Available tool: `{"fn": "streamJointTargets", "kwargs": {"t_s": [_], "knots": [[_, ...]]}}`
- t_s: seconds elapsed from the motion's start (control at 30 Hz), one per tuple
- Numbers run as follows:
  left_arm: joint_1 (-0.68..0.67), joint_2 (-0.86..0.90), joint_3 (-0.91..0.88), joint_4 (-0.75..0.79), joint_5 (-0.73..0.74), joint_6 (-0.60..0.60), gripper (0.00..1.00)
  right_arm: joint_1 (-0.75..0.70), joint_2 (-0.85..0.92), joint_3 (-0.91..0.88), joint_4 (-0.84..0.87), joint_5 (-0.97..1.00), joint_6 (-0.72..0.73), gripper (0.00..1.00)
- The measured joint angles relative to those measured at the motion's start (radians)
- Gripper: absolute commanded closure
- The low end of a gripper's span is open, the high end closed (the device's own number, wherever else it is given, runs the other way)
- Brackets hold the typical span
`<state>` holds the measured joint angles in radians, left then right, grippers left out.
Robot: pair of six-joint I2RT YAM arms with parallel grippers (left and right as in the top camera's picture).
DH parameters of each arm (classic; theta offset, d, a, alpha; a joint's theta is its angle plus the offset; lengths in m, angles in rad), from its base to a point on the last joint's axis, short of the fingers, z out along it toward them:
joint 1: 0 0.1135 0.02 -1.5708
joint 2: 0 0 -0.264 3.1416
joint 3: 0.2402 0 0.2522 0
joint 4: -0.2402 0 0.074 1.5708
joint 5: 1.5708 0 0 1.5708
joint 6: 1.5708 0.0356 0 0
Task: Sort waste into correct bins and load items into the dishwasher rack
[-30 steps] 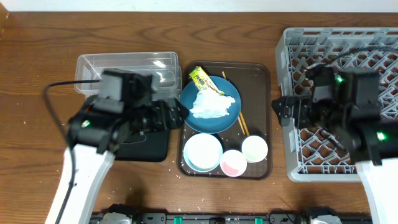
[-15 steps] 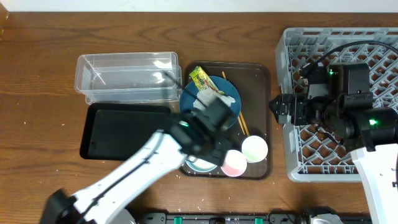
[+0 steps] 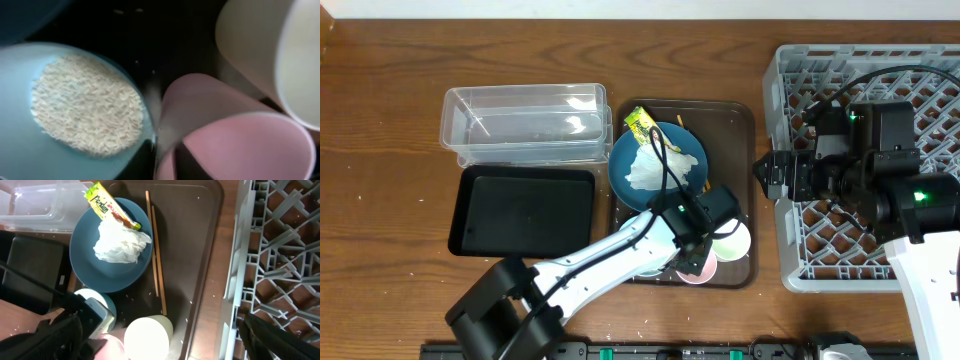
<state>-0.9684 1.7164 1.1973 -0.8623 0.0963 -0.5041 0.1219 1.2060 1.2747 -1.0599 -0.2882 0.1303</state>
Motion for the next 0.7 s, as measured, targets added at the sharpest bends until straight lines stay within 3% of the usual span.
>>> {"fn": "streamJointTargets", "kwargs": {"t_s": [0.23, 0.37, 0.4, 0.53, 0.7], "knots": [[0.102, -0.098, 0.000, -0.040, 0.068, 0.008, 0.94, 0.000, 0.000, 0.000, -0.002, 0.000, 0.000, 0.01], [0.242, -0.242, 0.003, -0.073, 0.178, 0.025, 0.94, 0.000, 0.000, 0.000, -0.002, 0.000, 0.000, 0.02], [0.291, -0.282, 0.004, -0.073, 0.213, 0.031, 0.94, 0.000, 0.000, 0.000, -0.002, -0.001, 0.000, 0.06], [0.510, -0.414, 0.012, -0.018, 0.394, 0.048, 0.94, 0.000, 0.000, 0.000, 0.015, -0.061, 0.001, 0.09], [0.752, -0.462, 0.018, 0.149, 0.762, 0.060, 0.94, -0.004, 0.000, 0.001, 0.171, -0.367, -0.052, 0.09]]}}
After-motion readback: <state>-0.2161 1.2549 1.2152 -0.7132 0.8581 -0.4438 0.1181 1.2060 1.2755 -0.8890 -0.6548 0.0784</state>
